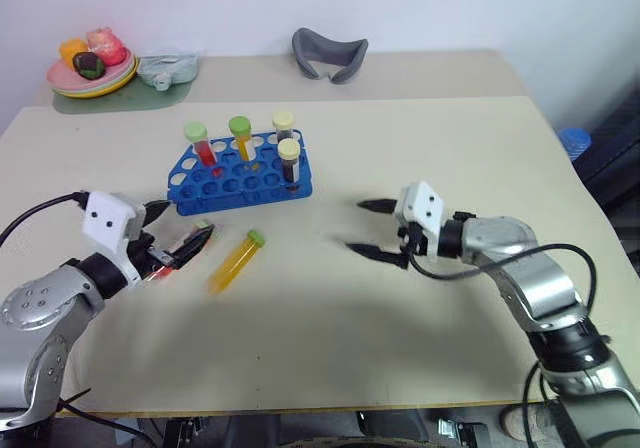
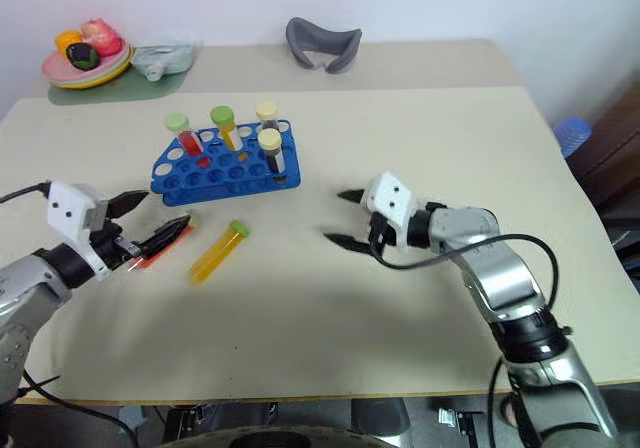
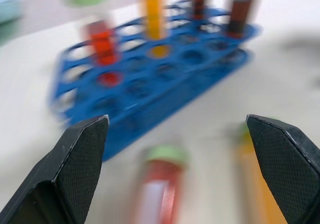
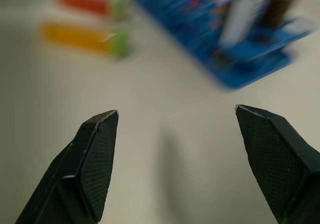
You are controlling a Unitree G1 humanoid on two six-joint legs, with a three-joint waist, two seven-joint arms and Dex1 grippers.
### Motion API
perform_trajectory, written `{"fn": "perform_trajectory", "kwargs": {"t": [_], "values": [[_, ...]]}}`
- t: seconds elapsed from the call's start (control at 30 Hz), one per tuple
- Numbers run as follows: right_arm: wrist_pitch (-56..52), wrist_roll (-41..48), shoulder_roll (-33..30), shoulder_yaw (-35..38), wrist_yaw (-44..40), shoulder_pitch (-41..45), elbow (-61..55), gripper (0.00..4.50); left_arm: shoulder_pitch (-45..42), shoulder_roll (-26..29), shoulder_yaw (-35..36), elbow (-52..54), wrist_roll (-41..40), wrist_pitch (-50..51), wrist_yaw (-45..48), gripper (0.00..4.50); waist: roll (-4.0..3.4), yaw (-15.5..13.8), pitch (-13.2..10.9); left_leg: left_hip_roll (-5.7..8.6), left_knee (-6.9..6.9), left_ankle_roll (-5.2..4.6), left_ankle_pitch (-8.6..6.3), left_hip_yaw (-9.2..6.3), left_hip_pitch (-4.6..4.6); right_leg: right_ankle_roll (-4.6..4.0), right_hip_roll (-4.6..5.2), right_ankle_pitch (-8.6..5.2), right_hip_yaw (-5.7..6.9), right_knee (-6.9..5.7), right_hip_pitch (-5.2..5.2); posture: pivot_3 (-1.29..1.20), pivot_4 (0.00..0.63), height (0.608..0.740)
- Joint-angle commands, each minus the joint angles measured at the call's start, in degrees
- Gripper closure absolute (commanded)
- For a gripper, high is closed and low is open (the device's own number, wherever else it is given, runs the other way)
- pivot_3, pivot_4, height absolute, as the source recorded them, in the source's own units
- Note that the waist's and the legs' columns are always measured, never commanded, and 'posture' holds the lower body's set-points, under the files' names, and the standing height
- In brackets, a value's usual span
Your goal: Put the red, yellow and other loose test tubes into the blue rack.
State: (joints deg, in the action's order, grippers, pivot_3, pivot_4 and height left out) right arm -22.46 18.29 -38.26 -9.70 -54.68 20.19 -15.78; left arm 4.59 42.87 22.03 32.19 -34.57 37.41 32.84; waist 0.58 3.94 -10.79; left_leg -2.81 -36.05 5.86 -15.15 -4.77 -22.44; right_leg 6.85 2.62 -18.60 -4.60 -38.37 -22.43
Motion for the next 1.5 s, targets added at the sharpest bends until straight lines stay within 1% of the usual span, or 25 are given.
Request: {"fn": "perform_trajectory", "kwargs": {"t": [0.03,0.1,0.27,0.3,0.37,0.43,0.5,0.63,0.73,0.97,1.23,1.37,1.5], "values": [[-0.6,1.7,-1.2,2.0,-1.2,0.1,-4.0,0.71,-1.9,3.2,-0.4,4.4,-4.0,6.0,0.4,0.00,0.00,0.1,0.0,0.00,-0.01,0.00,0.00,0.02,0.02,0.00,0.00,0.01,-0.03,0.00,0.01,0.00,0.150,0.740],[-0.8,2.0,-2.2,2.8,-1.8,-0.2,-4.8,0.71,-5.3,5.4,-1.9,4.3,-6.2,12.0,-0.9,0.00,0.00,-0.1,0.0,0.00,-0.01,0.00,0.00,0.02,0.02,0.00,-0.01,0.01,-0.03,0.00,0.02,0.00,0.150,0.740],[-1.5,2.3,-2.7,3.3,-1.7,-0.1,-6.3,0.71,-13.8,12.2,-9.6,6.5,-4.3,24.7,-5.3,0.00,0.17,-0.5,-0.1,0.03,0.00,0.00,0.00,-0.01,-0.04,0.02,0.02,0.01,0.01,0.18,0.08,0.00,0.150,0.740],[-1.4,2.2,-2.7,3.3,-1.6,-0.3,-6.5,0.71,-16.4,12.9,-11.2,6.3,-4.9,28.5,-6.2,0.00,0.18,-0.5,-0.1,0.03,0.00,-0.02,-0.02,-0.01,-0.05,0.02,0.03,0.01,0.02,0.20,0.08,0.00,0.150,0.740],[-1.3,1.9,-2.9,3.1,-1.7,-0.7,-6.9,0.71,-22.4,12.8,-13.6,5.2,-7.5,37.4,-7.3,0.00,0.20,-0.6,-0.1,0.02,0.02,-0.02,-0.02,-0.01,-0.05,0.02,0.01,0.01,0.02,0.19,0.06,0.00,0.150,0.740],[-1.2,1.7,-3.9,3.4,-2.3,-1.3,-7.6,0.71,-29.7,10.5,-16.4,3.4,-10.4,48.2,-7.1,0.00,0.23,-0.9,-0.2,0.02,0.00,-0.02,-0.02,-0.02,-0.06,0.02,0.00,0.01,0.04,0.17,0.06,0.00,0.150,0.740],[-1.9,2.5,-4.8,4.1,-2.8,-1.7,-8.7,0.71,-34.3,9.5,-19.2,2.3,-11.7,54.1,-7.3,0.00,0.24,-1.1,-0.2,0.04,-0.02,-0.03,-0.02,-0.02,-0.07,0.02,0.01,0.01,0.04,0.19,0.08,0.00,0.150,0.740],[-3.2,4.0,-6.9,5.5,-4.0,-2.7,-10.3,0.71,-38.5,9.0,-23.6,-0.5,-15.2,55.1,-9.7,0.00,0.26,-1.1,-0.2,0.03,0.01,-0.05,-0.04,-0.02,-0.07,0.02,0.00,0.00,0.03,0.19,0.05,0.00,0.150,0.740],[-4.0,5.0,-8.8,6.6,-5.0,-4.5,-11.8,0.71,-41.0,7.8,-28.5,-2.1,-17.5,55.1,-12.8,0.00,0.27,-1.5,-0.2,0.02,-0.02,-0.05,-0.04,-0.02,-0.07,0.02,0.00,0.00,0.04,0.19,0.06,0.00,0.150,0.740],[-5.6,5.9,-10.0,8.7,-3.9,-7.8,-14.9,0.71,-45.5,5.1,-36.8,-7.5,-17.3,55.1,-19.9,0.00,0.29,-1.4,-0.2,0.04,-0.06,-0.05,-0.04,-0.03,-0.08,0.02,0.02,0.00,0.04,0.19,0.09,0.00,0.150,0.740],[-6.1,5.8,-10.1,9.7,-2.0,-10.3,-16.6,0.71,-49.7,1.6,-42.5,-13.5,-16.2,55.1,-24.5,0.00,0.28,-1.6,-0.2,0.06,-0.09,-0.05,-0.03,-0.03,-0.07,0.02,0.02,0.00,0.04,0.18,0.12,0.00,0.150,0.740],[-6.2,5.9,-9.9,9.7,-1.3,-11.3,-17.3,0.71,-50.2,1.4,-43.6,-14.8,-17.0,55.1,-25.8,0.00,0.26,-1.6,-0.2,0.06,-0.12,-0.05,-0.03,-0.03,-0.04,0.03,0.03,0.01,0.03,0.16,0.16,0.00,0.150,0.740],[-6.1,5.7,-9.7,9.3,-0.7,-11.7,-17.6,0.71,-50.4,2.4,-44.7,-15.1,-17.5,55.1,-26.3,0.00,0.24,-1.6,-0.2,0.06,-0.14,-0.04,-0.03,-0.03,0.02,0.03,0.03,0.01,0.03,0.14,0.22,0.00,0.150,0.740]]}}
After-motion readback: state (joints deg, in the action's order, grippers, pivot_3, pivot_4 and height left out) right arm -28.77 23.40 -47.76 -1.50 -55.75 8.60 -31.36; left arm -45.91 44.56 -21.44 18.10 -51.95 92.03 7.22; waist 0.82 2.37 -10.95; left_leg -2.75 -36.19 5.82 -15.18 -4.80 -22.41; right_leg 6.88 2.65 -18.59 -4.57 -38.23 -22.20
